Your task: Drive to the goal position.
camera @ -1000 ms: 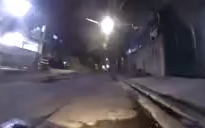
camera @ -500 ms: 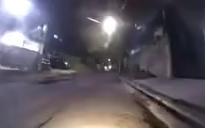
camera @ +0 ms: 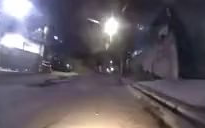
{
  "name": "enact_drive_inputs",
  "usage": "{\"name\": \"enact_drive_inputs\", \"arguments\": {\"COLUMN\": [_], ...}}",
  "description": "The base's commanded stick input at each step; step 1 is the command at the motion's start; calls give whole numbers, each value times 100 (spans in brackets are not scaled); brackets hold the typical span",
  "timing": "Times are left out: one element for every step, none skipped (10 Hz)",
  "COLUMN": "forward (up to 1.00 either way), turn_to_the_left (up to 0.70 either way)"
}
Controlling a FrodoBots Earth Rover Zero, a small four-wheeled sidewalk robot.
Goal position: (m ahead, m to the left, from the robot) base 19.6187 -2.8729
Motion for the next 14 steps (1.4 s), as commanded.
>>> {"name": "enact_drive_inputs", "arguments": {"forward": [70,70,70,70,70,70,70,70,70,70,70,70,70,70], "turn_to_the_left": [-34,-21,-9,0,0,-13,-35,-25,-4,-2,0,0,0,-21]}}
